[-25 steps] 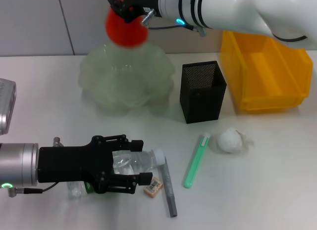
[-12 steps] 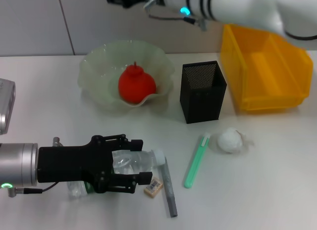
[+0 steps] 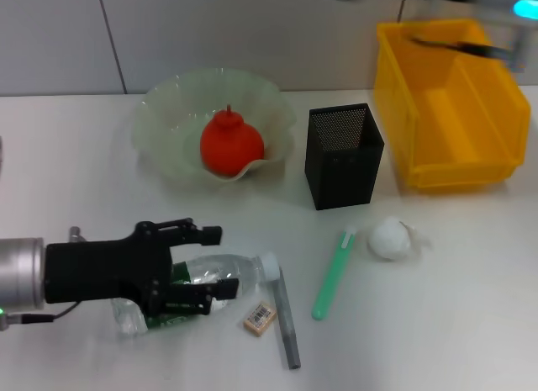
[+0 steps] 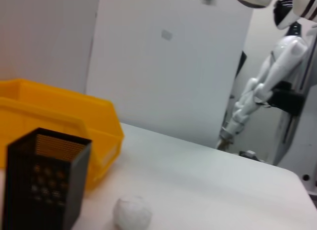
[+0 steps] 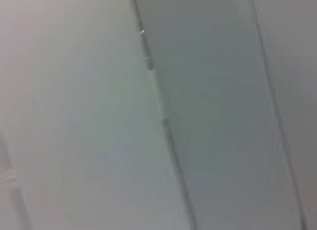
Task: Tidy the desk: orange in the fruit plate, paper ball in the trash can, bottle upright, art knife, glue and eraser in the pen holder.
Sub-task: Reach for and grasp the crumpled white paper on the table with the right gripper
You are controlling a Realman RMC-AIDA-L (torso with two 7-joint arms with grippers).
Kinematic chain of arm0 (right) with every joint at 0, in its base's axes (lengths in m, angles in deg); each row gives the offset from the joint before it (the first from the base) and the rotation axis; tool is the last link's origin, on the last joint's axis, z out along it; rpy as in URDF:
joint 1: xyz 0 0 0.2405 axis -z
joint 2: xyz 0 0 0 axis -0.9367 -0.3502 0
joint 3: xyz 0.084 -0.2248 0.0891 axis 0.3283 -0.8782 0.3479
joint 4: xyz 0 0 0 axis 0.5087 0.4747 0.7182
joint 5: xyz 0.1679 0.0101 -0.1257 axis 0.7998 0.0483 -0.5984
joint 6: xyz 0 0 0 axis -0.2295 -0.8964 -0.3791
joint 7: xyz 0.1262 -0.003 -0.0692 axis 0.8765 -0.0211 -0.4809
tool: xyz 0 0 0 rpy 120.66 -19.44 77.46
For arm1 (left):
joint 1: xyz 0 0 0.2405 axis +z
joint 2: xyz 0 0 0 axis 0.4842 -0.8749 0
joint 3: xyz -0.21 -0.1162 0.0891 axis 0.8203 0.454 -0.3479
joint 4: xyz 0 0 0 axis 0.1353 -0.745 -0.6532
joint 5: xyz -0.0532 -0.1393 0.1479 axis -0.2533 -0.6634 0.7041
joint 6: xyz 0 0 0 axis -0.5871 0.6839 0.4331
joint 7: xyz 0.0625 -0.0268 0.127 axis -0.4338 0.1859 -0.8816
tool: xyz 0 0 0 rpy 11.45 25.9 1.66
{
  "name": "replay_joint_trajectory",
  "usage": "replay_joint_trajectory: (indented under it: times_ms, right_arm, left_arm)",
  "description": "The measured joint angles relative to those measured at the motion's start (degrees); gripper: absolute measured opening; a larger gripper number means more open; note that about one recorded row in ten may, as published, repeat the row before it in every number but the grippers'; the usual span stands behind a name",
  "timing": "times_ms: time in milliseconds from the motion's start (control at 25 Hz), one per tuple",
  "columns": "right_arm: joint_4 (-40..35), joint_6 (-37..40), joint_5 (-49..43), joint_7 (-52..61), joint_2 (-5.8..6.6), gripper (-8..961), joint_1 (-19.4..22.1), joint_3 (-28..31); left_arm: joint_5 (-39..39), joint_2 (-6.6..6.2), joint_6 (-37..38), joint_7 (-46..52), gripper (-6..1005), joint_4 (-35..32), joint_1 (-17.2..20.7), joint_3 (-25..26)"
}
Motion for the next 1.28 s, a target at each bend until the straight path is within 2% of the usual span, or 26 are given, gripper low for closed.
replay_joint_trajectory:
  times_ms: [120,200,280,320,360,400,440,480,680,840,960,1080,1280]
  right_arm:
    - [0.30,13.82,-7.25,4.72,2.57,673,-0.10,7.89]
    - [0.04,21.15,-14.58,7.19,3.60,673,-0.75,12.49]
    - [-0.36,26.09,-22.54,8.92,4.26,673,-1.76,15.85]
    - [-0.04,28.76,-29.51,10.50,4.99,673,-3.05,17.08]
    - [0.45,29.77,-33.38,11.31,5.31,673,-3.79,17.19]
    - [0.45,29.77,-33.38,11.31,5.31,672,-3.79,17.19]
    - [1.23,30.95,-39.64,12.46,5.60,672,-4.97,16.99]
    - [1.23,30.95,-39.64,12.46,5.60,672,-4.97,16.99]
    - [2.92,31.23,-49.20,15.24,5.54,672,-6.49,16.72]
    - [3.72,30.89,-54.04,16.81,5.48,672,-7.51,16.65]
    - [5.16,28.62,-55.93,16.98,5.13,671,-7.98,14.90]
    - [6.95,24.59,-57.27,17.22,4.60,671,-8.19,11.15]
    - [7.29,18.43,-60.22,17.60,2.54,663,-8.21,5.90]
  left_arm:
    - [0.20,-0.50,-0.23,-0.01,843,-1.39,1.11,0.84]
    - [0.24,-1.10,-0.31,0.03,843,-1.83,1.67,1.05]
    - [0.27,-2.08,-0.21,0.13,843,-1.98,2.47,1.20]
    - [0.26,-3.10,-0.08,0.25,843,-2.01,3.21,1.26]
    - [0.25,-3.65,0.03,0.49,843,-2.01,3.58,1.28]
    - [0.25,-3.65,0.03,0.49,843,-2.01,3.58,1.28]
    - [0.24,-4.74,0.25,1.04,843,-2.02,4.19,1.30]
    - [0.24,-4.74,0.25,1.04,843,-2.02,4.19,1.30]
    - [0.30,-7.42,1.94,1.69,843,-2.13,5.72,2.01]
    - [1.56,-8.72,2.05,0.77,843,-2.85,7.25,2.35]
    - [2.58,-8.91,2.32,0.12,843,-2.75,7.97,3.35]
    - [3.15,-8.48,2.61,-0.85,843,-2.51,8.59,4.43]
    - [3.19,-8.25,2.90,-0.77,843,-2.33,8.71,4.76]
